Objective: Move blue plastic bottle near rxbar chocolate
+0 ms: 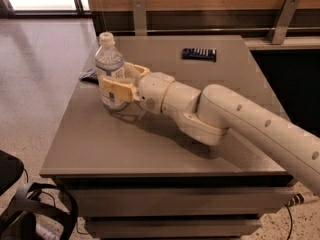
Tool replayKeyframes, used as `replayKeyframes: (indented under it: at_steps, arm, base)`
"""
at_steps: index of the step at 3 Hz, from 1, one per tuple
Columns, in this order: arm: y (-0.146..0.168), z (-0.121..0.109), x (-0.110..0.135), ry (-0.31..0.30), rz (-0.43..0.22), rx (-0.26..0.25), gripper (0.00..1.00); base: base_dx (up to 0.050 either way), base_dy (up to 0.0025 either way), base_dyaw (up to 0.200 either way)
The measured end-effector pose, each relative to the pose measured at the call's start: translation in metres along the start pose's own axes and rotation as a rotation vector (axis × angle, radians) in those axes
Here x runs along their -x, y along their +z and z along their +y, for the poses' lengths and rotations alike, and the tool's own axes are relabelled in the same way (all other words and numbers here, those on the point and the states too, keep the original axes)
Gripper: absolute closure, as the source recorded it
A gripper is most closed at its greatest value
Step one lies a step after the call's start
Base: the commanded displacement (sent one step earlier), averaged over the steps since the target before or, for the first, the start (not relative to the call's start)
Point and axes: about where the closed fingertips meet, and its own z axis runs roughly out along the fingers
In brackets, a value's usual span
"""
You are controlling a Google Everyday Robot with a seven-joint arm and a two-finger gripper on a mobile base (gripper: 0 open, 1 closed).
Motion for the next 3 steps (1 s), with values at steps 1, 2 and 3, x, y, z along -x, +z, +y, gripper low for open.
replayKeyframes:
  at_steps: [1, 2, 3]
  arm:
    - [0.0013, 0.0016, 0.0007, -0.001, 0.0, 0.003, 0.05]
    - [0.0022, 0.0027, 0.0011, -0.001, -0.001, 0.005, 0.0]
    - [0.0023, 0.0027, 0.0011, -0.001, -0.001, 0.006, 0.0]
  base:
    - [0.0, 0.0, 0.0]
    - [0.0, 0.0, 0.0]
    - [0.0, 0.0, 0.0]
